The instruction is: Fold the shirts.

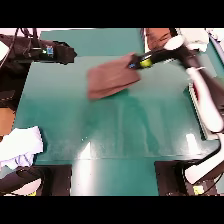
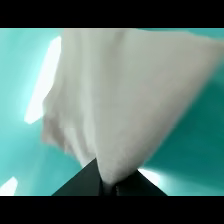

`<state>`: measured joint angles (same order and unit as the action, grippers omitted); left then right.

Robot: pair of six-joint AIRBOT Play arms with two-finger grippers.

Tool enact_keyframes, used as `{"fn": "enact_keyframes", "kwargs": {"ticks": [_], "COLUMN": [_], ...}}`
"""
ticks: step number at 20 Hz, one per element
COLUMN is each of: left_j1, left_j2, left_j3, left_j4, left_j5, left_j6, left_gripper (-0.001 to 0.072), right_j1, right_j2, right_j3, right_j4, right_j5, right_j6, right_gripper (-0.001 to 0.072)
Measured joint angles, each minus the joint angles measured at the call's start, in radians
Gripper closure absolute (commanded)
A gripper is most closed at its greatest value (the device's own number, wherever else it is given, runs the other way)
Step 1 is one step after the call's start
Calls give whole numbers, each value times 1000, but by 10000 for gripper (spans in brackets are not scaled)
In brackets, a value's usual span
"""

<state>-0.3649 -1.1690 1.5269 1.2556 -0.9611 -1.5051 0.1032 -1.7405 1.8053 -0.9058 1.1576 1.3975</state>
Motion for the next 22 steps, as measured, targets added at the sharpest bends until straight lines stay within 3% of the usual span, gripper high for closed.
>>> {"fn": "enact_keyframes", "kwargs": {"ticks": [5,11,22], "left_j1": [-35,-44,-45], "left_j2": [0,0,0], "left_j3": [0,0,0], "left_j4": [-12,-23,-33], "left_j5": [3,9,10], "left_j6": [4,2,-13], "left_gripper": [685,685,685], "right_j1": [-375,-724,-822], "right_j2": [149,194,267], "right_j3": [9,13,182], "right_j4": [-197,-196,-183], "right_j5": [99,108,98], "right_j6": [14,19,20], "right_gripper": [696,697,697]}}
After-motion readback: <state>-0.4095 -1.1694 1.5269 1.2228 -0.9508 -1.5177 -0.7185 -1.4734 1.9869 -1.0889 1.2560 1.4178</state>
